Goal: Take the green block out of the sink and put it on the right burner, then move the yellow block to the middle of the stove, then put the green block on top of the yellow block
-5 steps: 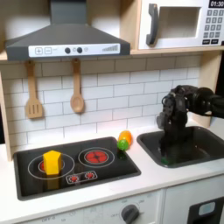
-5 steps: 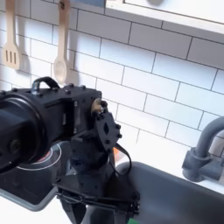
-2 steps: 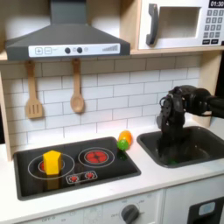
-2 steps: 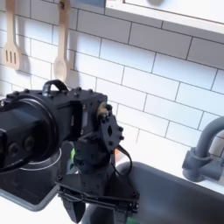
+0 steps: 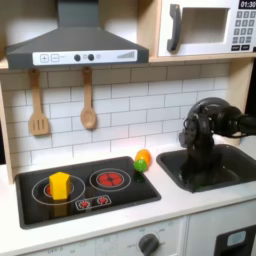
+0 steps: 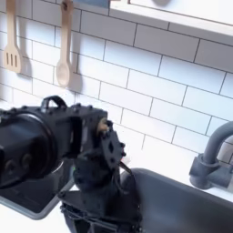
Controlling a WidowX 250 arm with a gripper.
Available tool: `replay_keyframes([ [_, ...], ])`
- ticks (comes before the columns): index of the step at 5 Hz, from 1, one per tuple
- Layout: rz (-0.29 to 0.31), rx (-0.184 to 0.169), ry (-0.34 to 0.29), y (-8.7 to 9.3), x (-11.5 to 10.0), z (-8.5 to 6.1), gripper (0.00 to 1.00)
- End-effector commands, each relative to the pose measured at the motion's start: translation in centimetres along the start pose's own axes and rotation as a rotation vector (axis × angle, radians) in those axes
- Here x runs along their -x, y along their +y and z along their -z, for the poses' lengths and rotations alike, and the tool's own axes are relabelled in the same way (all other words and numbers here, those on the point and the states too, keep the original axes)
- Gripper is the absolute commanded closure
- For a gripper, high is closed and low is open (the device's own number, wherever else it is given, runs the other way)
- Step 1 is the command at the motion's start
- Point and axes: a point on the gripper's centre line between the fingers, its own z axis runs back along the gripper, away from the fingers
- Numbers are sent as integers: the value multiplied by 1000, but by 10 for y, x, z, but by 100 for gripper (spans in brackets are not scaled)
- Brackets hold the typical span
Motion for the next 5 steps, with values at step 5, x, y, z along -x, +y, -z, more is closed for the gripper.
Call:
replay_keyframes([
  [5, -27, -27, 8, -19, -30, 11, 0],
])
